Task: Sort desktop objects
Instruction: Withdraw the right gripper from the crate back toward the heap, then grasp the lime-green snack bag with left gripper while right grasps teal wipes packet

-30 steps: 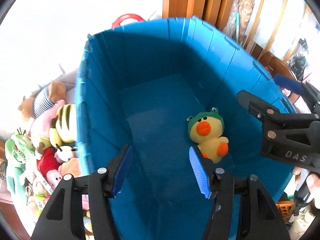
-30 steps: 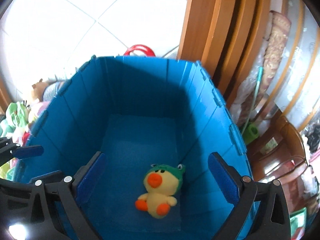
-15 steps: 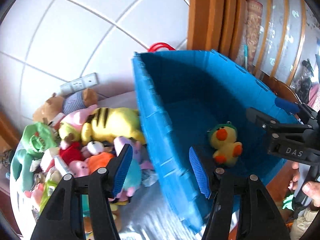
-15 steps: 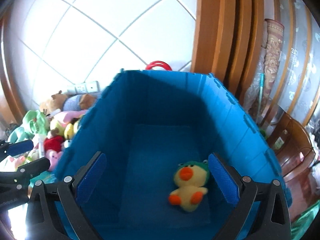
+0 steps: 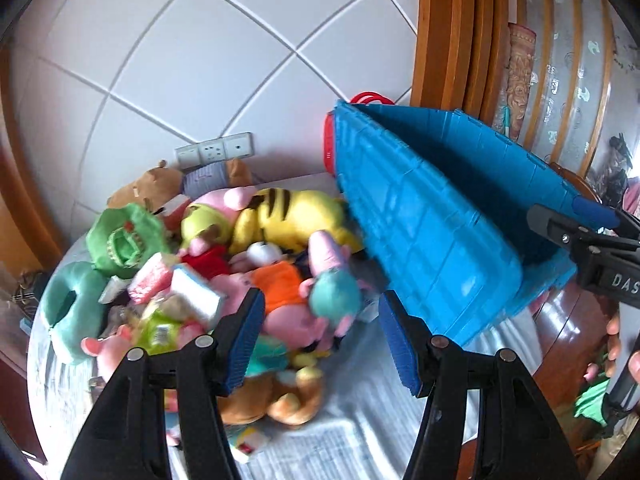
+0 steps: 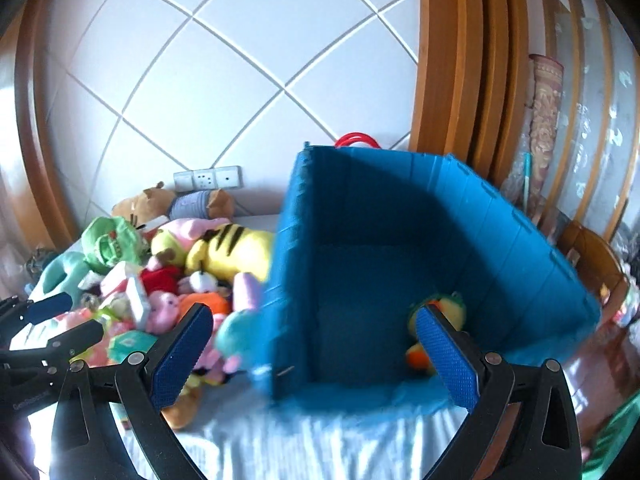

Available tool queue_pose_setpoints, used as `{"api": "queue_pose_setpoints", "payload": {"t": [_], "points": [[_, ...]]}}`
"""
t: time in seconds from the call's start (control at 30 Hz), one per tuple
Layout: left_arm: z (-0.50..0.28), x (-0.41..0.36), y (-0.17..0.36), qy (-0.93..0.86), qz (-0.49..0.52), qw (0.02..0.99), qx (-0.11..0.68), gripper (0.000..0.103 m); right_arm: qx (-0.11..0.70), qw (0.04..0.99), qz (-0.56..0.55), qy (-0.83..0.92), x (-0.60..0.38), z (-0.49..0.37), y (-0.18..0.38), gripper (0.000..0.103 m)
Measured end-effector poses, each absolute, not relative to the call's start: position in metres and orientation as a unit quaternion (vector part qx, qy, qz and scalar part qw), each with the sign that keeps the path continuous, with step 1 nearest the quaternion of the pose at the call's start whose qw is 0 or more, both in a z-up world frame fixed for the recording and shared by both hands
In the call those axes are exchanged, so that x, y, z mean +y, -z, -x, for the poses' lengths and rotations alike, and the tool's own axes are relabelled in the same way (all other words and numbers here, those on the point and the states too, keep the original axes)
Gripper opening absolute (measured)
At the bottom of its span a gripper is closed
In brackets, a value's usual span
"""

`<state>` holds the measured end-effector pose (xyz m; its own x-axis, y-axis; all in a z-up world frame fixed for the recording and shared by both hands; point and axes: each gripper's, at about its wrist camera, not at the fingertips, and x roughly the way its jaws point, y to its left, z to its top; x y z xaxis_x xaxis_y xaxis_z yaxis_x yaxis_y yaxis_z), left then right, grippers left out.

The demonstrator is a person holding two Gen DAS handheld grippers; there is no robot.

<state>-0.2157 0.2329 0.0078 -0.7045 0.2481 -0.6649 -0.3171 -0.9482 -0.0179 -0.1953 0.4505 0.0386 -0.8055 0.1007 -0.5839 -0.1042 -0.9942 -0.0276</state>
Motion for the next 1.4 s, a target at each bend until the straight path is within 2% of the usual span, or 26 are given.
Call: {"api": "queue_pose_setpoints", "payload": {"t": [0.27,0.4,0.47,0.5,0.53,0.93,1.13,1.4], "points": [[0.187,0.141,0.018,-0.921,0.363,0.137,0.041,0.059,0.016,0.048,0.314,-0.948,0.365,0.157,-0.007,0.103],[0.182,0.094,0.031,-0.919,0.372,0.128,0.011,0.059,0.023,0.035,0.324,-0.945,0.338,0.15,0.006,0.103],[0.183,0.074,0.039,-0.918,0.381,0.115,-0.001,0.067,0.023,0.03,0.331,-0.943,0.327,0.149,0.014,0.103],[0.183,0.064,0.044,-0.917,0.384,0.107,-0.007,0.077,0.023,0.027,0.334,-0.942,0.322,0.149,0.017,0.103],[0.183,0.054,0.048,-0.916,0.388,0.098,-0.014,0.082,0.022,0.023,0.338,-0.941,0.317,0.149,0.021,0.103],[0.197,-0.02,0.093,-0.9,0.434,-0.014,-0.039,0.083,0.035,-0.059,0.396,-0.916,0.286,0.207,0.081,0.103],[0.212,-0.036,0.114,-0.888,0.454,-0.054,-0.05,0.083,-0.001,-0.092,0.421,-0.902,0.273,0.24,0.108,0.103],[0.237,-0.02,0.132,-0.879,0.472,-0.046,-0.048,0.083,-0.055,-0.127,0.44,-0.887,0.25,0.271,0.133,0.103]]}}
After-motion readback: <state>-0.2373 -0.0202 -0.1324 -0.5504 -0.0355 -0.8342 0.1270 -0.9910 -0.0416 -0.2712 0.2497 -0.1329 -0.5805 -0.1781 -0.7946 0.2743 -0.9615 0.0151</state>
